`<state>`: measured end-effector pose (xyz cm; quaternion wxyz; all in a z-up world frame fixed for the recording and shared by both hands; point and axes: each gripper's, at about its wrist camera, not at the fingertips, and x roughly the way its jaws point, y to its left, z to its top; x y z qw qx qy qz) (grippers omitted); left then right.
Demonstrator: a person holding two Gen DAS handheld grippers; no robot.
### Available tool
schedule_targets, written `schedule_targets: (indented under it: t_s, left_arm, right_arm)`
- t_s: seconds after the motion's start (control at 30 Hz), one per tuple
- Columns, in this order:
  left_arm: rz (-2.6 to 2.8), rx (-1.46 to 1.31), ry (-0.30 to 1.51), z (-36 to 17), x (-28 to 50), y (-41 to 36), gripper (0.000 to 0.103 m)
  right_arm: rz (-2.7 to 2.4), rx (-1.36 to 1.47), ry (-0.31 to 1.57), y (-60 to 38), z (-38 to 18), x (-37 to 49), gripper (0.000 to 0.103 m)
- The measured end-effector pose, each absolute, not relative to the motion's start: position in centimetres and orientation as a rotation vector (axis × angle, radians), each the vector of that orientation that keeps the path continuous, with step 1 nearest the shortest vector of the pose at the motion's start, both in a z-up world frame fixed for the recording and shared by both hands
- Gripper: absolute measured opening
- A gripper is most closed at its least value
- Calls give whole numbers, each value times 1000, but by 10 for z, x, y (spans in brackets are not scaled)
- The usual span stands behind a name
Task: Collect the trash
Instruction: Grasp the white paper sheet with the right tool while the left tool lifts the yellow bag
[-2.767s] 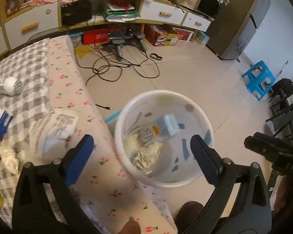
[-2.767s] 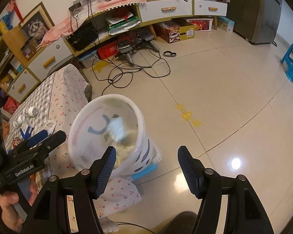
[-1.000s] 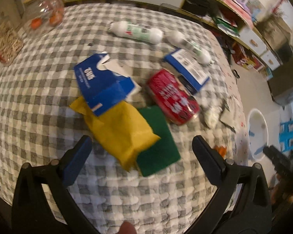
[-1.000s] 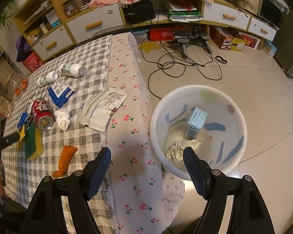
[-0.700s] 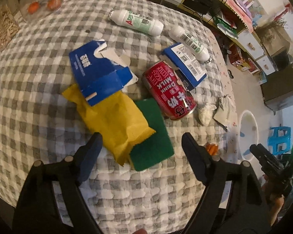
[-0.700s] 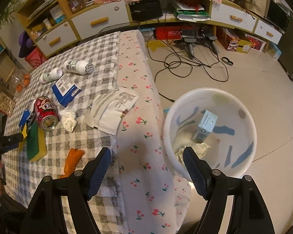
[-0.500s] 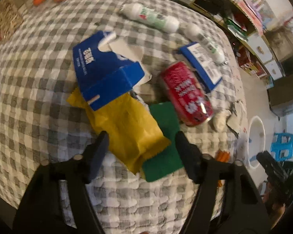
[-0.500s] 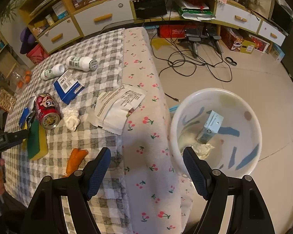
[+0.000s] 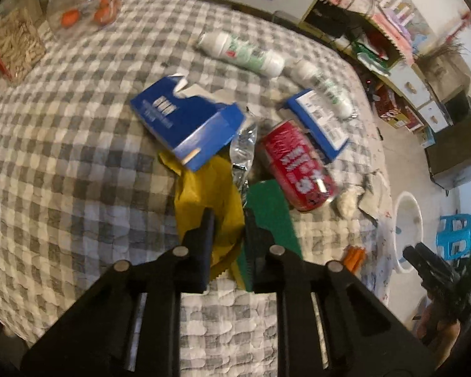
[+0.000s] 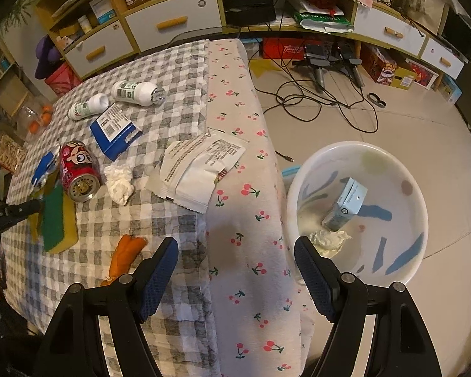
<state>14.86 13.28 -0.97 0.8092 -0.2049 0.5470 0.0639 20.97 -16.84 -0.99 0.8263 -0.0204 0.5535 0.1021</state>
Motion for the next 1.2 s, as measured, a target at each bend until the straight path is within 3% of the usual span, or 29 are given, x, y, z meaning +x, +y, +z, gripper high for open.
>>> schedule_targets:
  t_s: [0.33, 0.83, 1.07, 1.2]
  left_arm:
    - [44, -405, 1100, 20, 143, 113, 19]
    - [21, -462, 1120, 11, 144, 131, 19]
    - [37, -494, 1093, 17, 140, 144, 19]
    - [31, -495, 1086, 19, 141, 141, 19]
  right_arm:
    - [238, 6, 1170, -150, -5, 226, 78]
    - [237, 100, 1266, -111, -50, 272, 76]
    - [203, 65, 1266, -103, -58, 279, 47]
    - [215, 78, 1253, -106, -52, 275, 37]
